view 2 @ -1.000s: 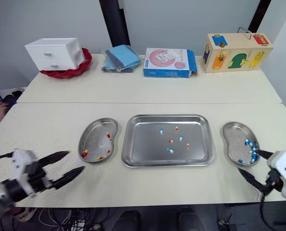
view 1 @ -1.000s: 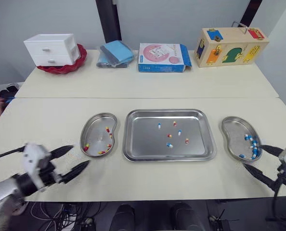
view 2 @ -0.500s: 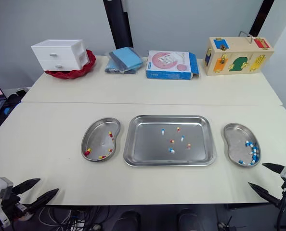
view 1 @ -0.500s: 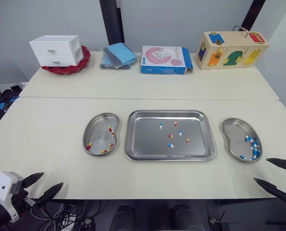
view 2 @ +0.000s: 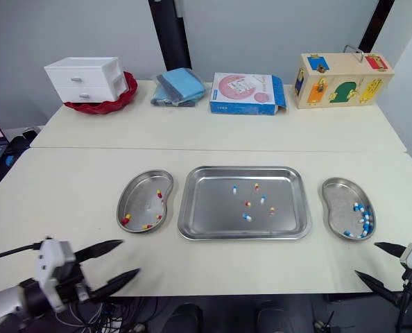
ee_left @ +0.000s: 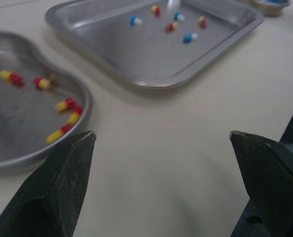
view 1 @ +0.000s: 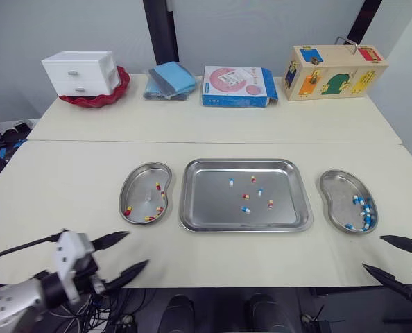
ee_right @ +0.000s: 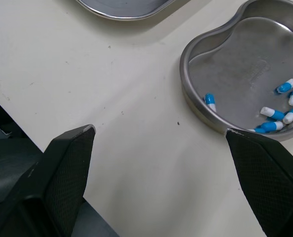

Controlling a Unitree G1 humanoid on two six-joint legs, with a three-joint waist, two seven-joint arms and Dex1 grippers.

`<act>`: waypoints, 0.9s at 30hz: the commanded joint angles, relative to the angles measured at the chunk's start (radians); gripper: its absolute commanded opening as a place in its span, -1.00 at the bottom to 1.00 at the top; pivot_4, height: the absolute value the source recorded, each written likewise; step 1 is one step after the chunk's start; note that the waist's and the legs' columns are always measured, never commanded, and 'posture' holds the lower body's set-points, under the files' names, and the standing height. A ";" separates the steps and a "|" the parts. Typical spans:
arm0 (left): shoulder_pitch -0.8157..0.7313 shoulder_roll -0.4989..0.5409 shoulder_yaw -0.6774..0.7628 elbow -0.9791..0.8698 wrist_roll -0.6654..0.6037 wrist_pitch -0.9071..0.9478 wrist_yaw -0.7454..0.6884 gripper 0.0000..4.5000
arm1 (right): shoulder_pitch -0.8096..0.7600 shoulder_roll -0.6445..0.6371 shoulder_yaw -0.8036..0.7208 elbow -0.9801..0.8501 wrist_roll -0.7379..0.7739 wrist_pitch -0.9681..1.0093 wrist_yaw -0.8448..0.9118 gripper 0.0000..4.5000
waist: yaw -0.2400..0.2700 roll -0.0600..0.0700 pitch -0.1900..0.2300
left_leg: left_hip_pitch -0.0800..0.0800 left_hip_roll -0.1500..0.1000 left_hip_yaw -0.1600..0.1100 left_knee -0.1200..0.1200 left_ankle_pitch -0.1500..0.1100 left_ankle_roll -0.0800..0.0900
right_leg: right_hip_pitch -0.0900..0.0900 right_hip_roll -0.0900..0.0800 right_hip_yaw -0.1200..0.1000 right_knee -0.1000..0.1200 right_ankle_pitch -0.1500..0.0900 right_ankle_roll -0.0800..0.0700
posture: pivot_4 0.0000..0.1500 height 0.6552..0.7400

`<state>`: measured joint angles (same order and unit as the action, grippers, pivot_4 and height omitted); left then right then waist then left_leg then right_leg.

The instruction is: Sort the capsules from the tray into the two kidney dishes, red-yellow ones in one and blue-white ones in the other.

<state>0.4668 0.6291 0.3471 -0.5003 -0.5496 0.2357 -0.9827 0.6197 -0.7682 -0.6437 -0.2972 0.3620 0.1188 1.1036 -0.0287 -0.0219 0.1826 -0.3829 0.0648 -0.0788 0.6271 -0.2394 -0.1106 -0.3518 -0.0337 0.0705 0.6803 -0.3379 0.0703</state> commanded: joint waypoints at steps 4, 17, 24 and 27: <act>-0.133 -0.090 -0.159 -0.015 0.032 -0.034 0.085 1.00 | 0.052 0.032 -0.012 -0.093 0.003 -0.008 -0.025 0.97 | -0.001 0.001 -0.001 | 0.001 0.000 0.000 0.000 0.000 0.000 | 0.001 0.000 0.000 0.000 0.000 0.000 | 1.00 1.00; -0.202 -0.138 -0.230 0.160 0.104 -0.204 0.050 1.00 | -0.075 0.024 0.183 -0.409 0.091 0.277 -0.217 0.97 | -0.002 0.002 -0.001 | 0.001 0.000 0.000 0.000 0.000 0.000 | 0.001 0.001 0.001 0.000 0.000 0.000 | 1.00 1.00; -0.245 -0.134 -0.261 0.184 0.113 -0.209 0.042 1.00 | -0.460 0.073 0.489 -0.456 0.081 0.549 -0.454 0.90 | -0.002 0.001 -0.001 | 0.000 0.000 -0.001 0.000 0.000 0.000 | 0.000 0.001 0.001 0.000 0.001 0.001 | 1.00 1.00; -0.257 -0.139 -0.280 0.160 0.111 -0.197 0.056 1.00 | -0.652 0.142 0.624 -0.416 0.045 0.630 -0.544 0.56 | -0.004 0.000 0.000 | 0.000 0.000 -0.002 0.000 0.000 0.000 | 0.000 0.002 0.001 0.000 0.001 0.001 | 1.00 1.00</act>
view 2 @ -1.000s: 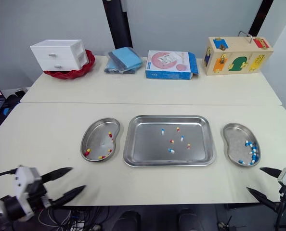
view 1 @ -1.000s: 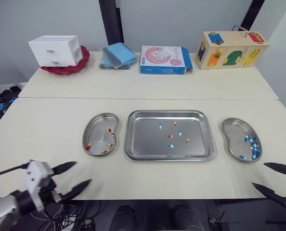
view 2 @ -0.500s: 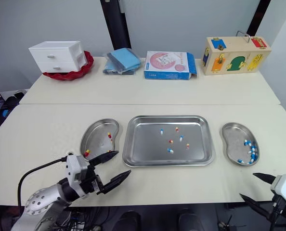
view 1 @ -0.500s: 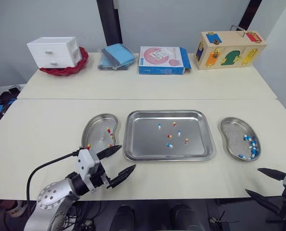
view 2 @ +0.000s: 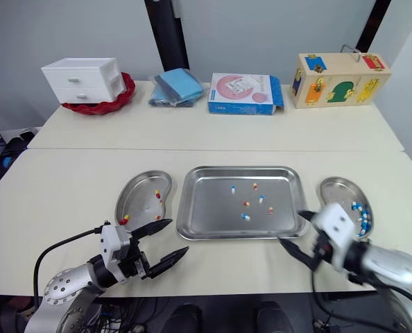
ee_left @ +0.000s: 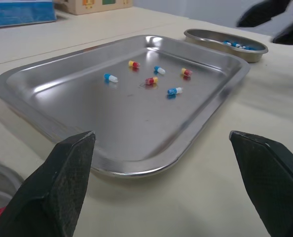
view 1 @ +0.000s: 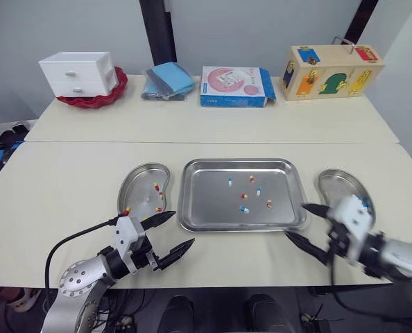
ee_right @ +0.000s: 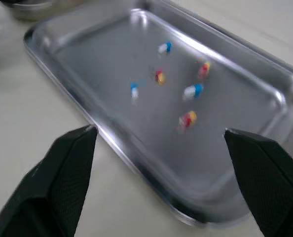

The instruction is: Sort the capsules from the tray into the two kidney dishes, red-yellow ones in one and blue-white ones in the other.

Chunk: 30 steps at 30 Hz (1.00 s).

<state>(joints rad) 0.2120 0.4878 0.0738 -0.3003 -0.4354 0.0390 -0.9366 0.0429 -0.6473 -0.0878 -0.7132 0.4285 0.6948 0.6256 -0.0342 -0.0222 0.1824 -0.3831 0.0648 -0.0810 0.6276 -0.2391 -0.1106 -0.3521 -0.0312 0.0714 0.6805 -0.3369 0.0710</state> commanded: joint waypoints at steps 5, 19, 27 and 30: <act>-0.006 0.001 -0.017 -0.051 -0.006 0.011 0.026 1.00 | -0.327 0.150 0.264 0.124 -0.111 0.141 -0.175 0.43 | 0.002 0.001 0.000 | -0.002 0.000 -0.001 -0.001 0.000 0.000 | -0.002 0.000 0.000 0.000 0.000 0.000 | 1.00 1.00; -0.008 0.006 -0.039 -0.069 -0.001 0.020 0.046 1.00 | -0.635 0.429 0.417 0.608 -0.288 0.190 -0.323 0.43 | 0.001 0.002 0.001 | -0.004 0.000 -0.001 -0.001 0.000 0.000 | -0.005 0.000 -0.001 0.001 0.000 -0.001 | 1.00 1.00; 0.004 0.011 -0.043 -0.075 0.001 0.016 0.048 1.00 | -0.643 0.445 0.425 0.687 -0.329 0.170 -0.304 0.18 | 0.000 0.002 0.001 | -0.004 0.000 -0.001 -0.002 0.000 0.000 | -0.006 0.000 -0.001 0.001 0.000 -0.001 | 1.00 1.00; 0.003 0.011 -0.043 -0.073 0.001 0.014 0.047 1.00 | -0.643 0.443 0.438 0.687 -0.347 0.168 -0.293 -0.18 | -0.001 0.002 0.001 | -0.004 0.000 -0.001 -0.002 0.000 0.000 | -0.006 0.000 -0.001 0.001 0.000 -0.001 | 1.00 1.00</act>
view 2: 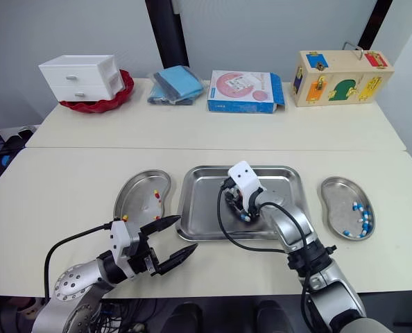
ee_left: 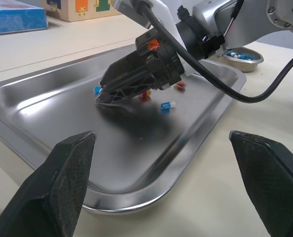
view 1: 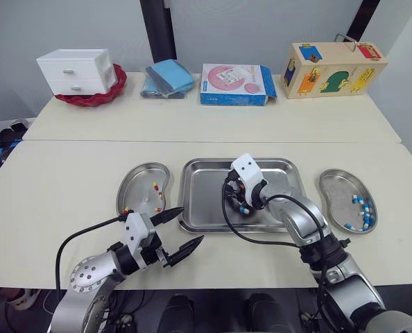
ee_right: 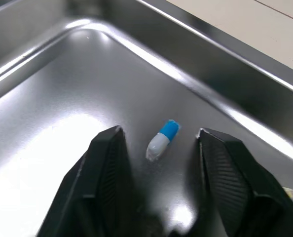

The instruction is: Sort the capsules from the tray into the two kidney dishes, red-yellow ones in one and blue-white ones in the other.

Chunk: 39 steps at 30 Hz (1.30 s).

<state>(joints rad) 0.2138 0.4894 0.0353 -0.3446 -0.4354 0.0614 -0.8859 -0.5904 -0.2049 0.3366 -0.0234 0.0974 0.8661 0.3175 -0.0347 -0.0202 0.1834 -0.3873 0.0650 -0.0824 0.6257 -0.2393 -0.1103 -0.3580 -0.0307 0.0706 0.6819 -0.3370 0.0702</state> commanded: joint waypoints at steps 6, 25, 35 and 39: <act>0.002 0.011 -0.007 -0.026 0.002 -0.013 -0.010 1.00 | 0.000 -0.007 0.045 -0.022 -0.048 -0.014 0.039 -0.84 | -0.001 0.000 0.000 | 0.000 0.000 0.000 0.000 0.000 0.000 | 0.000 0.000 0.000 0.000 0.000 0.000 | 1.00 1.00; -0.067 0.084 -0.005 0.093 -0.093 -0.121 -0.334 1.00 | 0.419 -0.333 -0.525 -0.742 0.174 0.170 0.231 -1.00 | 0.006 0.001 0.001 | -0.013 0.000 0.000 0.000 0.000 0.000 | -0.013 0.000 -0.001 0.000 0.000 0.000 | 1.00 1.00; -0.101 0.053 -0.001 0.124 -0.116 -0.130 -0.361 1.00 | 0.628 -0.439 -0.911 -0.724 0.270 0.271 0.265 -1.00 | 0.003 0.002 0.000 | -0.012 0.000 0.000 0.000 0.000 0.000 | -0.011 0.001 0.000 0.000 0.000 0.000 | 1.00 1.00; -0.117 0.029 0.005 0.110 -0.158 -0.119 -0.354 1.00 | 0.682 -0.462 -0.912 -0.686 0.243 0.240 0.244 -1.00 | 0.003 0.002 0.000 | -0.012 0.000 0.000 0.001 0.000 0.000 | -0.011 0.001 0.000 0.000 0.000 0.000 | 1.00 1.00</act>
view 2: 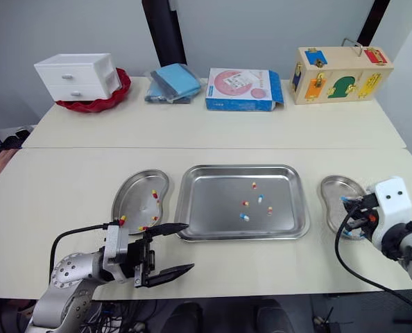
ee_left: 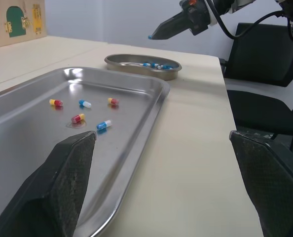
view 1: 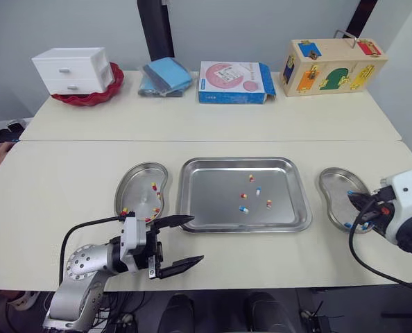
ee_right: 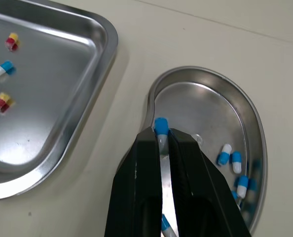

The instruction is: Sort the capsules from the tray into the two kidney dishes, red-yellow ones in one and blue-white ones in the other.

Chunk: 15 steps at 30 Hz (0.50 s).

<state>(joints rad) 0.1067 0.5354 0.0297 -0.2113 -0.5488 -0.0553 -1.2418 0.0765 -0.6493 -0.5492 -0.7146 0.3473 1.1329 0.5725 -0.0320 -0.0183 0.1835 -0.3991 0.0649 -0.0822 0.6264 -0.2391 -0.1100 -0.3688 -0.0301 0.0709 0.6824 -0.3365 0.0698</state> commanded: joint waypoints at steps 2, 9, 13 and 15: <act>-0.013 -0.018 0.011 -0.023 -0.049 -0.004 -0.005 1.00 | 0.022 -0.021 -0.019 0.017 -0.011 -0.029 -0.026 -1.00 | -0.001 0.000 0.000 | 0.000 0.000 0.000 0.000 0.000 0.000 | 0.000 0.000 0.000 0.000 0.000 0.000 | 1.00 1.00; -0.024 -0.020 0.008 -0.029 -0.057 -0.023 -0.032 1.00 | 0.002 -0.011 -0.020 0.058 -0.014 -0.016 -0.087 -1.00 | 0.000 0.000 0.000 | 0.000 0.000 0.000 0.000 0.000 0.000 | 0.000 0.000 0.000 0.000 0.000 0.000 | 1.00 1.00; -0.032 -0.025 0.004 -0.038 -0.063 -0.021 -0.034 1.00 | 0.005 -0.015 -0.027 0.057 0.002 -0.017 -0.087 -0.48 | 0.000 0.000 0.000 | 0.000 0.000 0.000 0.000 0.000 0.000 | 0.000 0.000 0.000 0.000 0.000 0.000 | 1.00 1.00; -0.035 -0.026 0.003 -0.040 -0.062 -0.020 -0.036 1.00 | 0.008 -0.014 -0.035 0.056 0.009 -0.018 -0.084 -0.22 | 0.000 0.000 0.000 | 0.000 0.000 0.000 0.000 0.000 0.000 | 0.000 0.000 0.000 0.000 0.000 0.000 | 1.00 1.00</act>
<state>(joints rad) 0.0757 0.5140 0.0304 -0.2225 -0.5905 -0.0592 -1.2762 0.0879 -0.6521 -0.5489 -0.6401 0.3426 1.1238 0.4907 -0.0319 -0.0179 0.1832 -0.3991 0.0649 -0.0822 0.6268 -0.2391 -0.1100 -0.3685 -0.0300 0.0710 0.6823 -0.3364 0.0699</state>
